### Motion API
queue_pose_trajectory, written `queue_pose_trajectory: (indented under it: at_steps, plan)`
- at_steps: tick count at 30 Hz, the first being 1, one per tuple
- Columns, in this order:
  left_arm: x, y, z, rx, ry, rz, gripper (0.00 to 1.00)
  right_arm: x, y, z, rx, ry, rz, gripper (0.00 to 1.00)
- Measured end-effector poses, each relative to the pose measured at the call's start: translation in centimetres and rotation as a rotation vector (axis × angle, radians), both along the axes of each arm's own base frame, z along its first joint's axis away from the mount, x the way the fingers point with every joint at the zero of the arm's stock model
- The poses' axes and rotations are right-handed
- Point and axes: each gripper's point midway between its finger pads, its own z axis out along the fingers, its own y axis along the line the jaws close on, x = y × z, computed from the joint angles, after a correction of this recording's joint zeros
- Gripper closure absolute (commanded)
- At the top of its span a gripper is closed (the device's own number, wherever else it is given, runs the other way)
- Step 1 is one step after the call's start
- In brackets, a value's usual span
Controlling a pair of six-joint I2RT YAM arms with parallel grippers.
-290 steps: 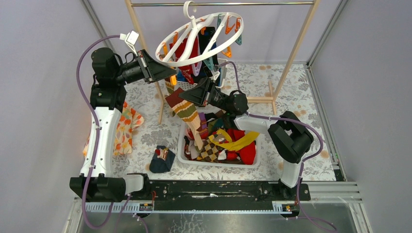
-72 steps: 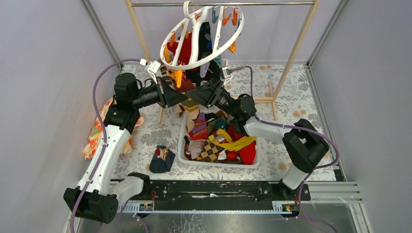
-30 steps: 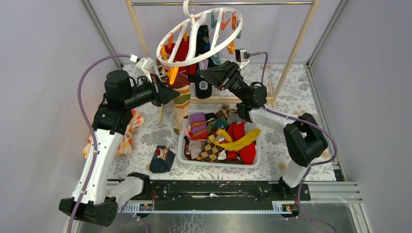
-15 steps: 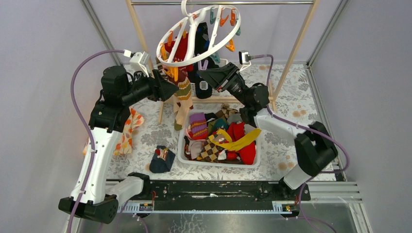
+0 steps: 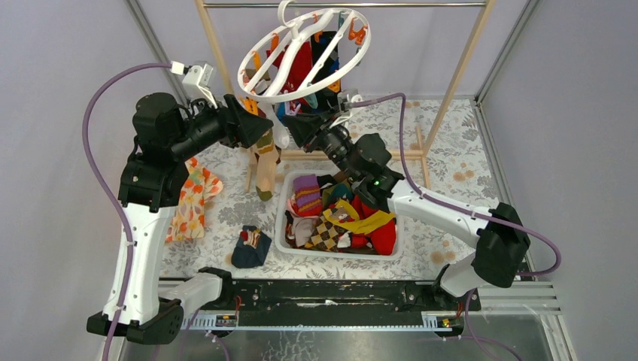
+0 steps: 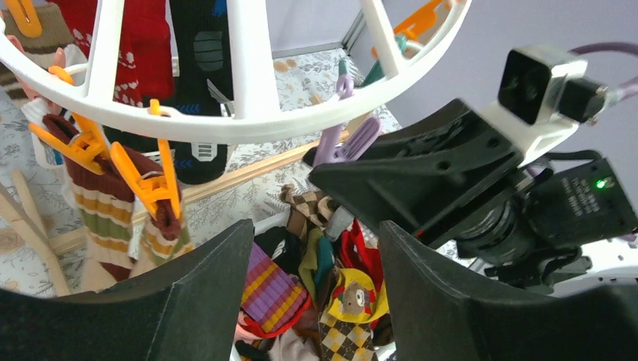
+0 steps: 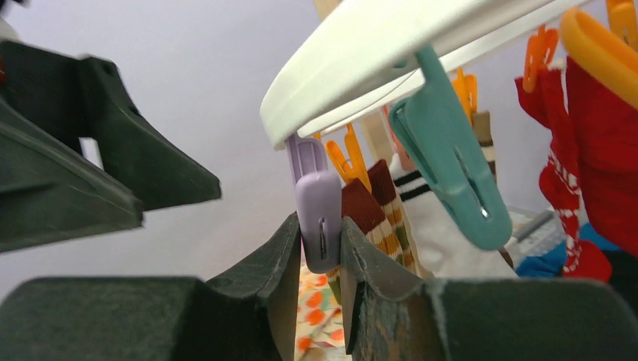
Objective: Clip the socks to the hanger
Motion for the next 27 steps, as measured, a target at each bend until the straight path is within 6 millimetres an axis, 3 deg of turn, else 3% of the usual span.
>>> queue_pose_trajectory:
  at_steps: [5, 12, 19, 27]
  plan:
    - [1.0, -0.3, 0.4, -0.022, 0.019, 0.004, 0.32, 0.4, 1.2, -1.4, -0.092, -0.024, -0.074, 0.96]
    - [3.4, -1.1, -0.6, -0.024, 0.076, 0.002, 0.29, 0.1, 1.6, -1.0, -0.154, -0.073, -0.147, 0.97]
    - [3.1, -2.8, -0.1, -0.021, 0.056, -0.044, 0.25, -0.3, 1.5, -0.7, -0.199, -0.12, -0.21, 0.97]
    - [3.1, -3.2, -0.2, -0.01, 0.05, -0.057, 0.25, -0.5, 1.4, -0.6, -0.222, -0.146, -0.231, 0.98]
